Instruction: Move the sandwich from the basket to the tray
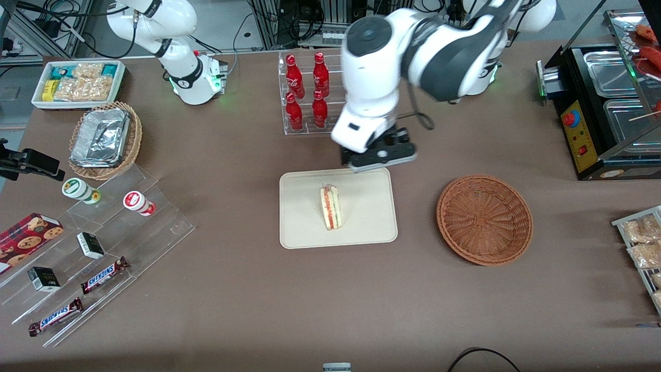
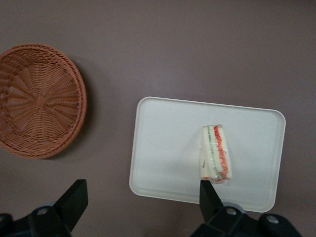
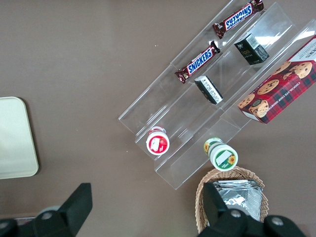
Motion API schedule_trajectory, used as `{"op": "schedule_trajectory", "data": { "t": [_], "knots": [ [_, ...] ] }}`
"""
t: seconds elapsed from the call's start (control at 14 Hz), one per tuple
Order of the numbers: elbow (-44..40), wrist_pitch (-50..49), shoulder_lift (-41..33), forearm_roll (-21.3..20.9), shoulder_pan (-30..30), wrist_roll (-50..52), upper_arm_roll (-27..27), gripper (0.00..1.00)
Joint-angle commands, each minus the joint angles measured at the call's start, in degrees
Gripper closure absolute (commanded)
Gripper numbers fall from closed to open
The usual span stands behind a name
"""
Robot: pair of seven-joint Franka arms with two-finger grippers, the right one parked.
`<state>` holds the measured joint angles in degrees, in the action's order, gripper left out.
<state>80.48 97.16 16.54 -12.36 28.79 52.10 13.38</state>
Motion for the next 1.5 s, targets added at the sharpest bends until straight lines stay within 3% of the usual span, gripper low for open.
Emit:
{"op": "schedule_trajectory", "data": {
  "t": [0.0, 0.64, 1.21, 1.43],
  "knots": [
    [2.6, -4.9, -6.9, 4.9, 0.3, -10.3, -7.3, 0.00],
    [9.7, -9.4, -17.9, 8.8, 0.3, -36.2, -24.2, 0.00],
    [9.7, -12.9, -20.0, 8.8, 0.0, -47.2, -30.5, 0.00],
    [9.8, -13.1, -19.9, 11.4, -8.2, -53.5, -28.3, 0.00]
  ]
}}
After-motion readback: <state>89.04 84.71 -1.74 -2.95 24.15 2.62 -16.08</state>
